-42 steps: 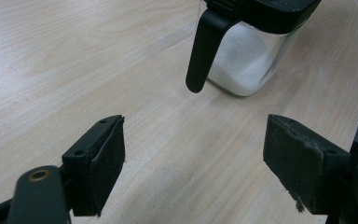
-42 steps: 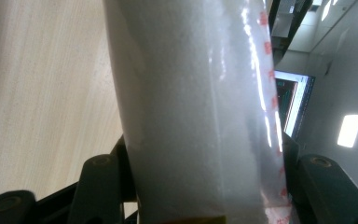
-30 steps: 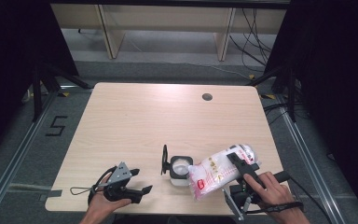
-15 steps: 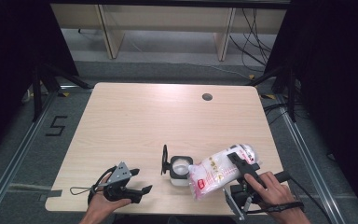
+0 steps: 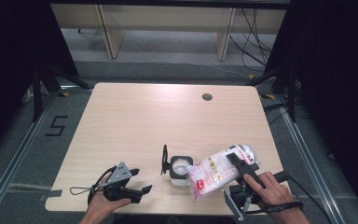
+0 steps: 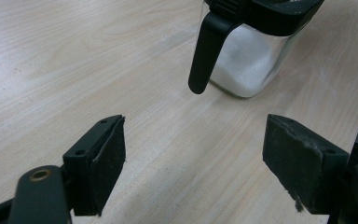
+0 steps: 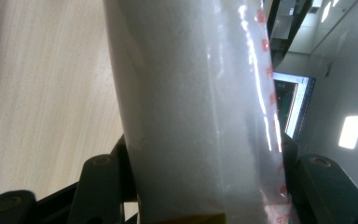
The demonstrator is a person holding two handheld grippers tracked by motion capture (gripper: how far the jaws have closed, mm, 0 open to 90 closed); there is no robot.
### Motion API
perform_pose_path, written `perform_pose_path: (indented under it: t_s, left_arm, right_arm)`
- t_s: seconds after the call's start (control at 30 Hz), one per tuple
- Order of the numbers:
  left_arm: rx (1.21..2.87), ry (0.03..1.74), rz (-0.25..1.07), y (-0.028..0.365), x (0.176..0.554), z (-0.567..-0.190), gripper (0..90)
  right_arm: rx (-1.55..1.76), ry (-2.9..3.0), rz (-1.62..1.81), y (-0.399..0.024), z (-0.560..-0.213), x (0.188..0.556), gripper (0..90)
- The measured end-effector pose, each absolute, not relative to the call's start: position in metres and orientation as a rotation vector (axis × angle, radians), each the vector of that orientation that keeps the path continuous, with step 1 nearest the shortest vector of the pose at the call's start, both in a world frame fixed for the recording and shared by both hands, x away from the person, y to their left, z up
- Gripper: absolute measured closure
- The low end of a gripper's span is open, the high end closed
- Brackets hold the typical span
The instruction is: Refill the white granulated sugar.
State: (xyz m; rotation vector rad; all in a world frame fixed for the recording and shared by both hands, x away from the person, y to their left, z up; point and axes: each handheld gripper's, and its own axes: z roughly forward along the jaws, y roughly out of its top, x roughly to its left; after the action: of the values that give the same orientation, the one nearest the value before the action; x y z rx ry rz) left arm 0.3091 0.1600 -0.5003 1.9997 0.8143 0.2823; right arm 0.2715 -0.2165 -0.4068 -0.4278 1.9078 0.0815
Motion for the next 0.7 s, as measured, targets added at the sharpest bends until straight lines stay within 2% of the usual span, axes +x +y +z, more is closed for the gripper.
perform_pose_path:
  t_s: [0.3,0.63,0.7]
  left_arm:
    - [1.975,0.818,0.286,0.159,0.309,-0.5011,20.7]
    - [1.98,0.821,0.286,0.1597,0.3088,-0.5003,20.7]
    - [1.974,0.82,0.284,0.1597,0.3089,-0.5006,20.7]
  right_arm:
    - [-0.374,1.927,0.095,-0.2163,-0.412,0.2699,47.4]
    - [-0.476,1.912,0.051,-0.2145,-0.4094,0.2745,47.5]
    - [-0.403,1.934,0.071,-0.2157,-0.4132,0.2728,47.5]
